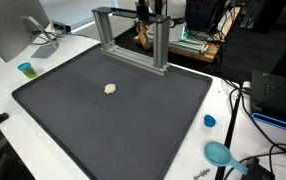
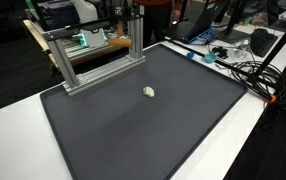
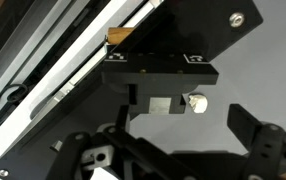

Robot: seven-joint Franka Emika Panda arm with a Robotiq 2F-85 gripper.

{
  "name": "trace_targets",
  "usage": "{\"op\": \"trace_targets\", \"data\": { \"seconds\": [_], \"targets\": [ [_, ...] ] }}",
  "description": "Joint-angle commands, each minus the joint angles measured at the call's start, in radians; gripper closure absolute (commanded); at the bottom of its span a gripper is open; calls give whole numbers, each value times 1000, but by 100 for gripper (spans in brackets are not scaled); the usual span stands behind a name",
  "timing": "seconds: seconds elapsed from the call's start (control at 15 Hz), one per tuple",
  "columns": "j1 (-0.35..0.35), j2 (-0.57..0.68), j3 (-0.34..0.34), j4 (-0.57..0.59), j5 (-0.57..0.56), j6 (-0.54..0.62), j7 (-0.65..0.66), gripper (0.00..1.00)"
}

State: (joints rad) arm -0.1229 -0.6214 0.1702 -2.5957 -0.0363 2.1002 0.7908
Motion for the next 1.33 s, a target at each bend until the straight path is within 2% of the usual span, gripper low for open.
{"op": "trace_targets", "data": {
  "seconds": [0.0, 0.27, 0.67, 1.27],
  "targets": [
    [6, -8, -4, -1, -2, -16, 4, 0],
    [11, -11, -8, -10, -3, -9, -7, 0],
    [-1, -8, -2, -3, -10, -79, 24, 0],
    [4, 1, -6, 0, -8, -63, 10, 0]
  ]
}}
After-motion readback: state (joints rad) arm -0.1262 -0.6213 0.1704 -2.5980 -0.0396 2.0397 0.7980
